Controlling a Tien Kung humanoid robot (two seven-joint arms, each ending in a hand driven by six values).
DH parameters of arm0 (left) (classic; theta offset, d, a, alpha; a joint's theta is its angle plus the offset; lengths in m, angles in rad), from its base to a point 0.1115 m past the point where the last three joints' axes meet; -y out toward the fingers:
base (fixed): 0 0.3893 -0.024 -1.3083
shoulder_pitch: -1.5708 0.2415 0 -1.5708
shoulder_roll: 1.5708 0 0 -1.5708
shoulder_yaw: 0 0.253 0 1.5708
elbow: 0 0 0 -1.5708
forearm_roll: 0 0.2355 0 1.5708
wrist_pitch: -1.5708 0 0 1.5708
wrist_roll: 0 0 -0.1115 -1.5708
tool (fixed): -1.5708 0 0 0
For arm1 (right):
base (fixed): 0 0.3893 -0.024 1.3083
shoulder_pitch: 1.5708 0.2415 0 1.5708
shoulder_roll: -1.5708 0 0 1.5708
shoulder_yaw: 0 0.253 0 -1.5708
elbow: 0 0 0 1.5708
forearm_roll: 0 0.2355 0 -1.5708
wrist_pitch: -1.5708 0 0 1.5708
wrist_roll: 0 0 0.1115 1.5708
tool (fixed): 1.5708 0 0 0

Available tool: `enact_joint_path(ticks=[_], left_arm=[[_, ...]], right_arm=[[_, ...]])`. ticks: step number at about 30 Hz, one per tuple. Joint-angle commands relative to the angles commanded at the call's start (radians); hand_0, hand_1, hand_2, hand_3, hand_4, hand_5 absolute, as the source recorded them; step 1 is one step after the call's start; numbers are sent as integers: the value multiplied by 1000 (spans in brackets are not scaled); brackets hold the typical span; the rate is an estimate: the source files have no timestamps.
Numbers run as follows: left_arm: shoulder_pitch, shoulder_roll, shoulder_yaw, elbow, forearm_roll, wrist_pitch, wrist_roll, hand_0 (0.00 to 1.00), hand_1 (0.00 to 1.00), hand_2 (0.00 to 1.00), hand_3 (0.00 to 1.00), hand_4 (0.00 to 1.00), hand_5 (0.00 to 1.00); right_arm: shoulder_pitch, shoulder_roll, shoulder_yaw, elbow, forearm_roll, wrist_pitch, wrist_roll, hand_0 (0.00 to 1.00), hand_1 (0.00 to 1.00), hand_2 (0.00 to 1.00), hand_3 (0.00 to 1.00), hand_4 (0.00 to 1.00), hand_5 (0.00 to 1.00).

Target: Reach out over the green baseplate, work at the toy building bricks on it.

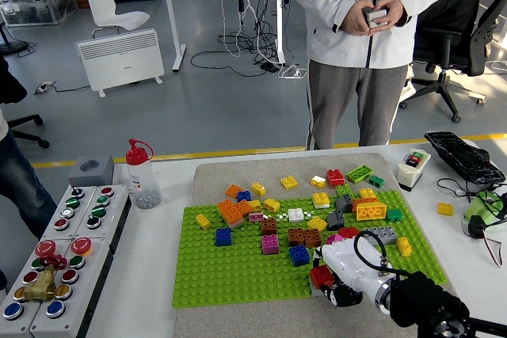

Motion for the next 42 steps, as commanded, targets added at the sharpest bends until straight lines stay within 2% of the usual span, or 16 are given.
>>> enact_joint_path(ticks=[20,42], left_arm=[[5,-2,-1,0,4,-1,3,674,688,662,605,350,998],[6,0,-2,0,6,-1,1,675,688,663,606,350,998]], right_arm=[[-7,0,5,-5,0,9,-2,336,244,338,571,545,170],[-6,15,12,-12,8,-2,1,341,245,343,575,560,197]])
